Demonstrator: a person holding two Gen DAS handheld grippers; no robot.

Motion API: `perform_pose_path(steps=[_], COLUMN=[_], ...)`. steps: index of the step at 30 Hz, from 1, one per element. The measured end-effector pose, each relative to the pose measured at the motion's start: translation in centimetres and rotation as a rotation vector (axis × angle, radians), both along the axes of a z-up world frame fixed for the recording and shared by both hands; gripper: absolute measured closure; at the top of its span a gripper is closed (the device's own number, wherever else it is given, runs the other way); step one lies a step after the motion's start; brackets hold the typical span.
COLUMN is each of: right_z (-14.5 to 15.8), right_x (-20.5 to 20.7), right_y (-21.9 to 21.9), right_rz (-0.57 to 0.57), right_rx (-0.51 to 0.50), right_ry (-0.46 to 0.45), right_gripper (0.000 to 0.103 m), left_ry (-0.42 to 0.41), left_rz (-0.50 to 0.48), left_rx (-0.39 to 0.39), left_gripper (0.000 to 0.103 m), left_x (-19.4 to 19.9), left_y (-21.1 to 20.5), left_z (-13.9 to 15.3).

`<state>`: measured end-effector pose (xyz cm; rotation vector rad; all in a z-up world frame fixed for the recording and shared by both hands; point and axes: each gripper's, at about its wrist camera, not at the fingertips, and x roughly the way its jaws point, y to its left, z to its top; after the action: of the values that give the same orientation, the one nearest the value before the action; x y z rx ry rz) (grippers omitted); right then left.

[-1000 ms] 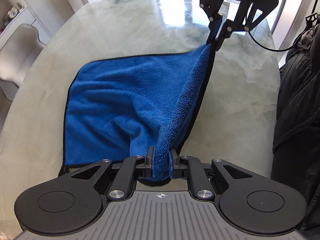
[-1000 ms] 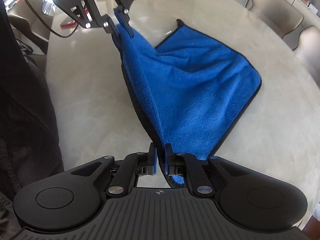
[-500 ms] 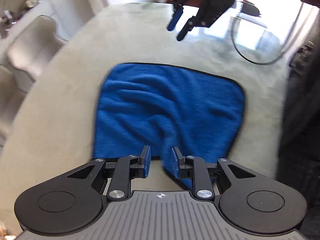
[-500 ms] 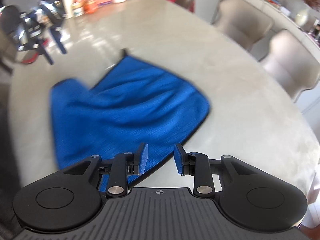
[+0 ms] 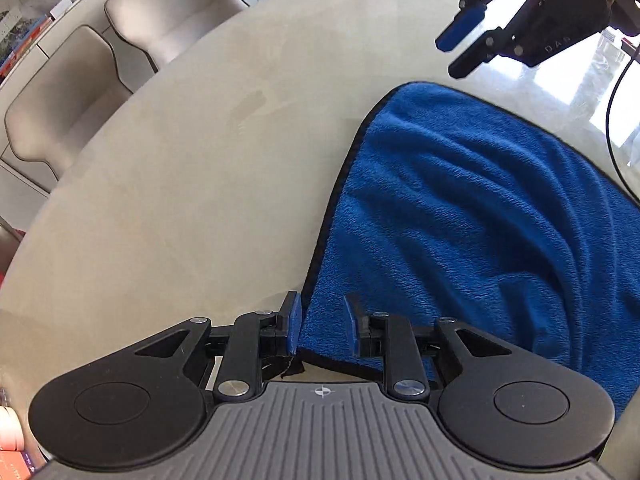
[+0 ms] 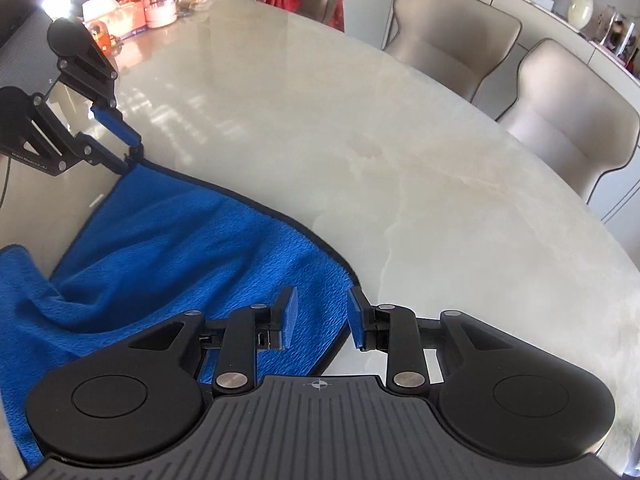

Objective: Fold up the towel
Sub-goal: 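Open both grippers and release the towel edge onto the table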

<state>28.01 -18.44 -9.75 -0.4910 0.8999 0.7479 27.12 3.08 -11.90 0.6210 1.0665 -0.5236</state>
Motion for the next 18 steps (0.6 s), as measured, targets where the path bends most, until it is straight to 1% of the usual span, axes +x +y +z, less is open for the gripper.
perform_pose_path(steps=[2,8,9,11,14,17,18], right_z=[-0.6,-1.8,-2.0,-2.2,-2.6,-3.0,-3.1], right_x=[1.0,2.5,2.6,2.9,3.0,3.2,3.2], right_y=[0.1,0.4,0.4,0.3,0.4,0.7,0.8], right_rz=[0.0,0.021,0.024,0.028,0.033,0.037,0.037], right_rx=[-0.007,-0.041,-0.046,-0.05,-0.056,-0.07,-0.072], right_ry=[0.008,0.014,0.014,0.025,0.03,0.035,0.037], right_gripper=[0.074,0.074,0.073,0.073,0.073,0.073,0.073], left_ry=[-0.001,0.013,0.014,0.016,0.015,0.012,0.011], left_rz=[0.007,-0.027,-0.029,-0.026,-0.025,-0.018,-0.023], left_rx=[0.001,0.023,0.028,0.042,0.039,0.048,0.052], left_gripper=[0.08,0.077,0.073,0.068,0.064,0.053,0.053], left_x=[0.4,0.5,0.5,0.5,0.7,0.9,0.9], left_y=[0.3,0.8,0.9,1.0,1.2,1.4,1.4], left_z=[-0.5,-2.0,-2.2,-2.6,-2.9,-2.9,-2.9])
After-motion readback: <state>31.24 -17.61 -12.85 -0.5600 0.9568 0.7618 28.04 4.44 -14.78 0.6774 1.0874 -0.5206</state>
